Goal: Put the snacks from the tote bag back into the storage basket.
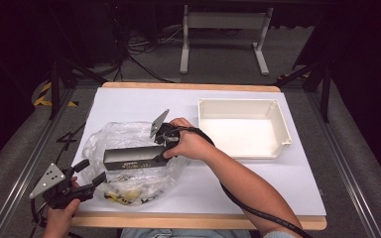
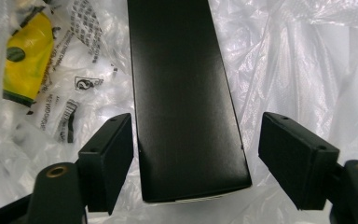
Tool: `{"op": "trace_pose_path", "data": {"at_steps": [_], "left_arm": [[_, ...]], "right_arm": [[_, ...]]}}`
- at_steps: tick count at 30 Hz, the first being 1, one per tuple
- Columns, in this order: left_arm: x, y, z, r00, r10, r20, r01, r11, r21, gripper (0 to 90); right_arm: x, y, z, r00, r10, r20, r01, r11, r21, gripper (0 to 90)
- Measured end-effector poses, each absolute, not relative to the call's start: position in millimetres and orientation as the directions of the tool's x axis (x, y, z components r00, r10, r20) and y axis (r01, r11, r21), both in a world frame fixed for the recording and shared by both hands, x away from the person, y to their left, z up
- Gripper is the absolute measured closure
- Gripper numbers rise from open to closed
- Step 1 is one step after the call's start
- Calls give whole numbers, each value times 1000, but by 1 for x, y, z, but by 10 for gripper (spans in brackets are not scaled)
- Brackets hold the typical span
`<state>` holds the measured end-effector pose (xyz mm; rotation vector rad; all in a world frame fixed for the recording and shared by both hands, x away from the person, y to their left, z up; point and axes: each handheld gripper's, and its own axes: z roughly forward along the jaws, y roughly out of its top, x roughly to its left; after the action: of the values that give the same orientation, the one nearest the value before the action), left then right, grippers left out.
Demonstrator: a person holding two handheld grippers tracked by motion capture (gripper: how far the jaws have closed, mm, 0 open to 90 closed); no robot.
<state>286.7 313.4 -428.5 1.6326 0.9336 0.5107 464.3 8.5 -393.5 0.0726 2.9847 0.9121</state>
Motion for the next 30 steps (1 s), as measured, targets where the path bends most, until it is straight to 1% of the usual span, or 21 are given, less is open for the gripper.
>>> {"op": "trace_pose_path", "data": {"at_steps": [14,15,16,17,25,30], "left_arm": [[287,314,-428,592,792,-147,307,-54,950,220],[287,314,-429,591,793,-146,306,-53,951,220],[287,314,-428,592,792,-146,309,-55,949,220],[287,314,-428,592,792,-146,309,-55,949,220],[287,313,-429,592,792,-148,308,-53,950,220],[287,314,-429,592,792,-148,308,-52,950,220]], "right_arm": [[465,15,-407,-1000,31,2,28,851,524,344],[465,15,-408,-1000,29,5,27,853,521,358],[466,15,-409,-1000,19,18,26,856,516,398],[466,15,-409,-1000,17,10,19,854,519,407],[464,15,-407,-1000,-8,-2,-8,859,511,429],[463,14,-398,-1000,-17,-4,-16,858,513,433]]}}
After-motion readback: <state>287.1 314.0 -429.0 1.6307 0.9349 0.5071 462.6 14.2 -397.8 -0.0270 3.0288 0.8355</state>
